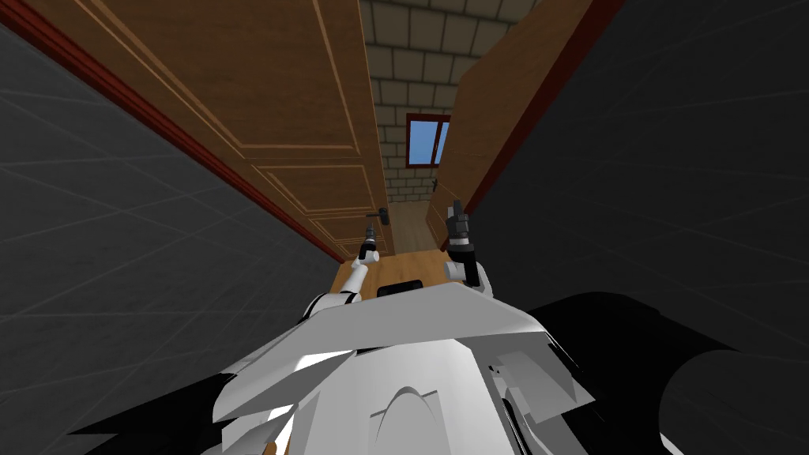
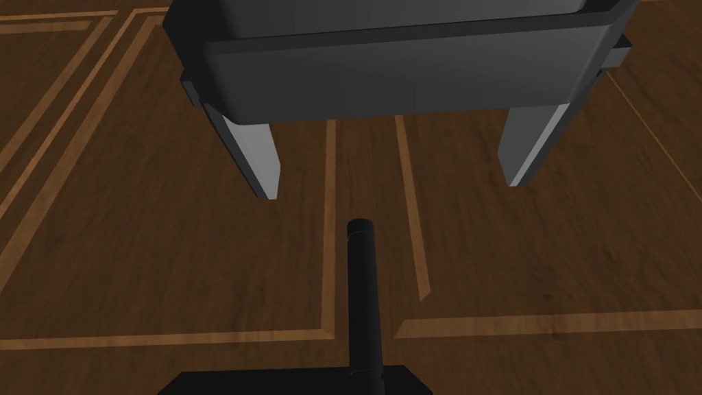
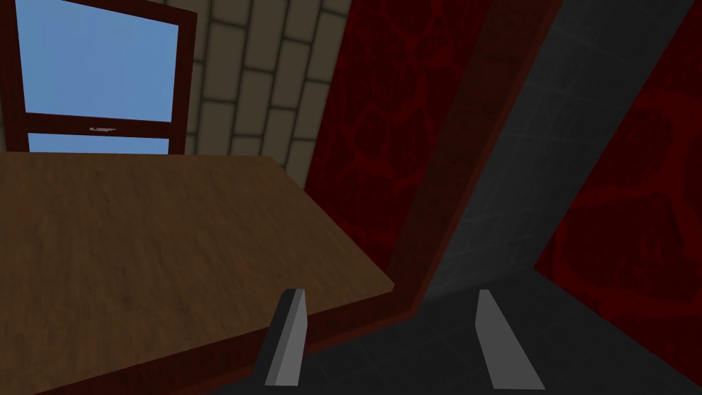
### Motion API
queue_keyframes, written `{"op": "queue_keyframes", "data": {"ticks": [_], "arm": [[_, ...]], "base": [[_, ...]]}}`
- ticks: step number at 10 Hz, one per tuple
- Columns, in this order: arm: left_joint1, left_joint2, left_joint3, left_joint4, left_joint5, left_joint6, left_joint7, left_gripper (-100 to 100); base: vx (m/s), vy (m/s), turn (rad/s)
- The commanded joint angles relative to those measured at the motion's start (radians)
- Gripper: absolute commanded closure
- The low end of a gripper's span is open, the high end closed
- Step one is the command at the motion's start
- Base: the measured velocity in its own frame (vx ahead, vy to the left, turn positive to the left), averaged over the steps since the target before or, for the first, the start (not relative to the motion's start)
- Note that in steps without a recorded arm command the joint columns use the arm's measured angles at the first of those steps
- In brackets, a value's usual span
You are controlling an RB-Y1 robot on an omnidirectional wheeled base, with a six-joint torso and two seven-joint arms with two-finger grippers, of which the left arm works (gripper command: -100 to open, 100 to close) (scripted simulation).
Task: Push the door open
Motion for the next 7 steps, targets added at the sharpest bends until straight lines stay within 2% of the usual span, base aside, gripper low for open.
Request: {"op": "queue_keyframes", "data": {"ticks": [1, 2, 3, 4, 7], "arm": [[-0.021, -0.01, 0.0, 0.031, 0.006, 0.004, -0.008, -100], [-0.033, -0.017, 0.0, 0.05, 0.01, 0.005, -0.012, -100], [-0.026, -0.013, 0.0, 0.041, 0.007, 0.002, -0.009, -100], [-0.028, 0.013, 0.002, 0.044, 0.009, 0.002, -0.011, -100], [-0.029, 0.036, 0.007, 0.048, 0.01, 0.001, -0.011, -100]], "base": [[0.098, -0.004, -0.01], [0.086, 0.001, -0.006], [0.04, 0.002, -0.003], [0.109, -0.007, -0.021], [0.19, -0.013, -0.023]]}}
